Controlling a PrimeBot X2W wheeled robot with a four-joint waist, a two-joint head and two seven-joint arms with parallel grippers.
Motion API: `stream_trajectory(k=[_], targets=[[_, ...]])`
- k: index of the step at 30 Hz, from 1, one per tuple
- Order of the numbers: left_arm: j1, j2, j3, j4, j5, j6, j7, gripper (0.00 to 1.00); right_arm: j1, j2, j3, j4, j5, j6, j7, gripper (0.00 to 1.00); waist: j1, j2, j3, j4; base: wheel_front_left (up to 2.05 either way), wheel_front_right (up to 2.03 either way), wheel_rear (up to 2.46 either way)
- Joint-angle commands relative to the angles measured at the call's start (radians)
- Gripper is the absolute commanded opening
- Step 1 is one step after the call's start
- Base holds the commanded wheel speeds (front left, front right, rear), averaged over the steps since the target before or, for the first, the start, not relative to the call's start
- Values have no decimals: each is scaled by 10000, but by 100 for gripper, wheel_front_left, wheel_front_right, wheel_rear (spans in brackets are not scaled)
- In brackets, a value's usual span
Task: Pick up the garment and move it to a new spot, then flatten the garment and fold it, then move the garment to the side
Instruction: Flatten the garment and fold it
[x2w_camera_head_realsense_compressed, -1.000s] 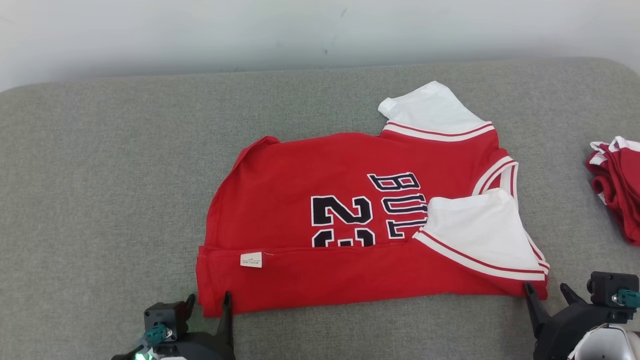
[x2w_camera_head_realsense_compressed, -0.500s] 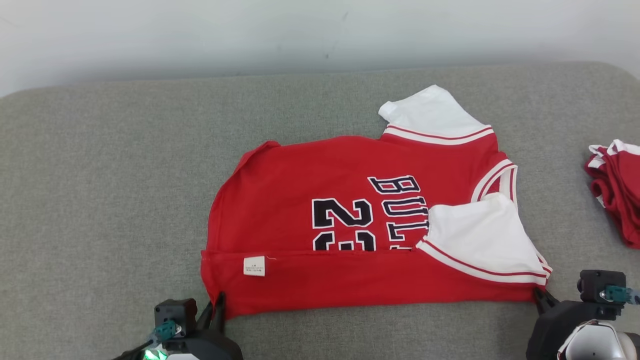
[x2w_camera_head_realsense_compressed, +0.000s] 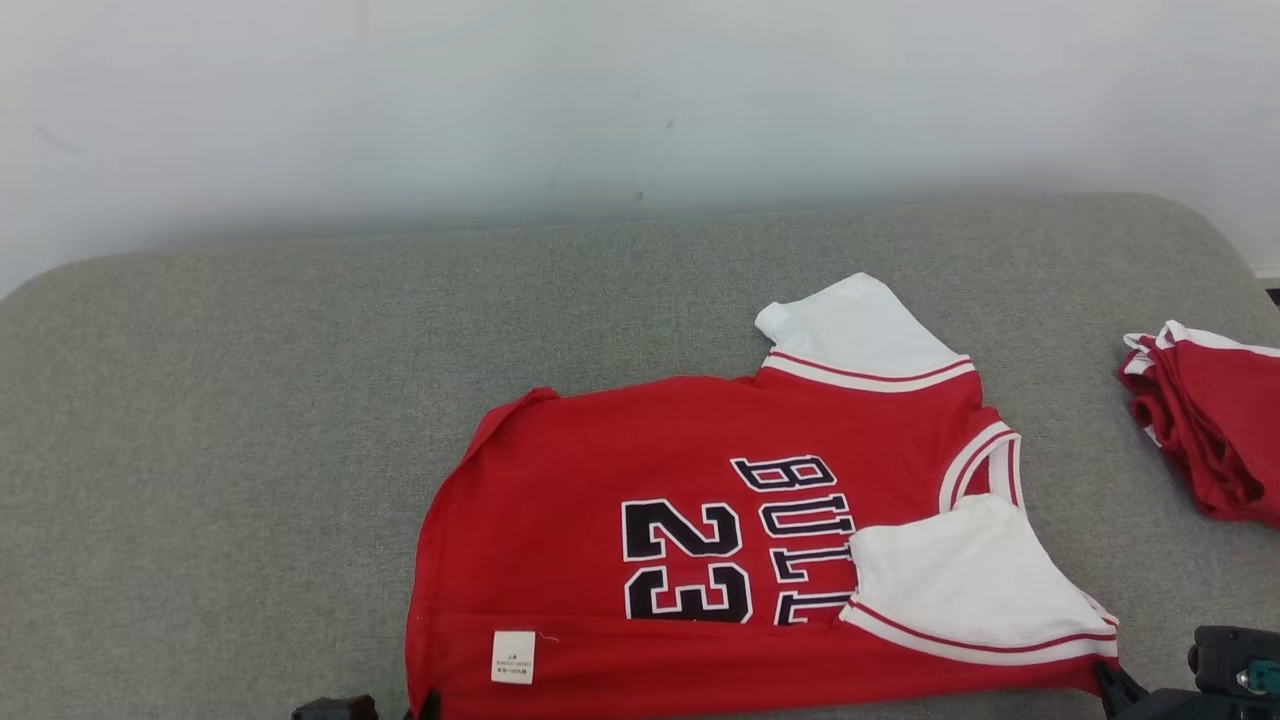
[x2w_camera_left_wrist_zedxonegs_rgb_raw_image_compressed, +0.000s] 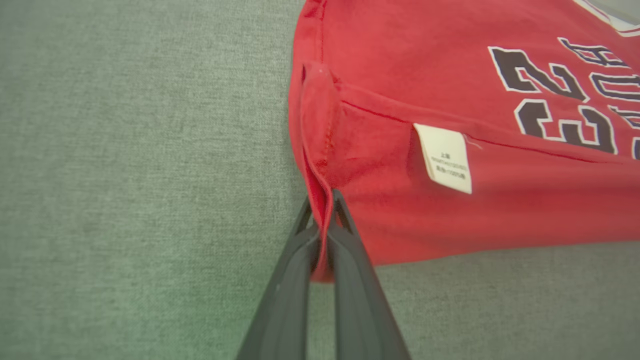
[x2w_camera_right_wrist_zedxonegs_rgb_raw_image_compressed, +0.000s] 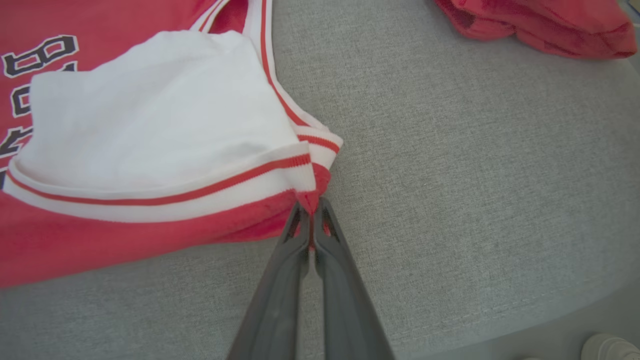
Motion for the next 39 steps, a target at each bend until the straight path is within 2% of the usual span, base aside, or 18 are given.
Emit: stream_trajectory(k=[1, 2, 3, 4, 9, 12, 19, 23, 28, 39], targets=[[288, 91, 63, -127, -224, -6, 25, 11, 212, 24, -88, -89, -55, -28, 23, 0, 1, 0, -64, -42, 0, 0, 0], [362, 98, 74, -176, -235, 22, 33, 40, 266, 51, -70, -114, -80, -28, -8, 2, 1, 0, -62, -46, 0, 0, 0], [424, 129, 72, -214, -211, 70, 35, 90, 300, 89, -49, -94, -63, -28, -6, 38, 1, 0, -57, -56, 0, 0, 0], [486, 94, 96, -258, -289, 81, 46, 100, 309, 114, -28, -63, -55, -28, -31, 100, 1, 0, -50, -62, 0, 0, 0], [572, 127, 89, -370, -384, 146, 200, 100, 146, 186, 12, 43, -117, -28, -123, 100, 1, 0, -52, -66, 0, 0, 0], [470, 331, 103, -626, -357, 185, 412, 100, -49, 130, -30, -154, -110, -28, -142, 100, 1, 0, -62, -56, 0, 0, 0], [-971, 1268, 174, -1512, 32, 21, 1366, 100, -1363, -706, 471, -790, -30, -28, 484, 100, 1, 0, 266, -84, 0, 0, 0], [-2351, 1448, 42, -1561, 332, -257, 2052, 100, -2687, -1336, 1131, -564, 96, -28, 838, 100, 1, 0, 650, -150, 0, 0, 0], [-3819, 1128, -169, -1077, 500, -634, 2695, 100, -4175, -1807, 1875, 132, 260, -26, 998, 100, 1, 0, 1169, -214, 0, 0, 0], [-7132, 52, -1139, 1481, 1215, -1758, 3804, 100, -7760, -2373, 3980, 2756, 521, -28, 462, 100, 1, 0, 2672, -373, 0, 0, 0]])
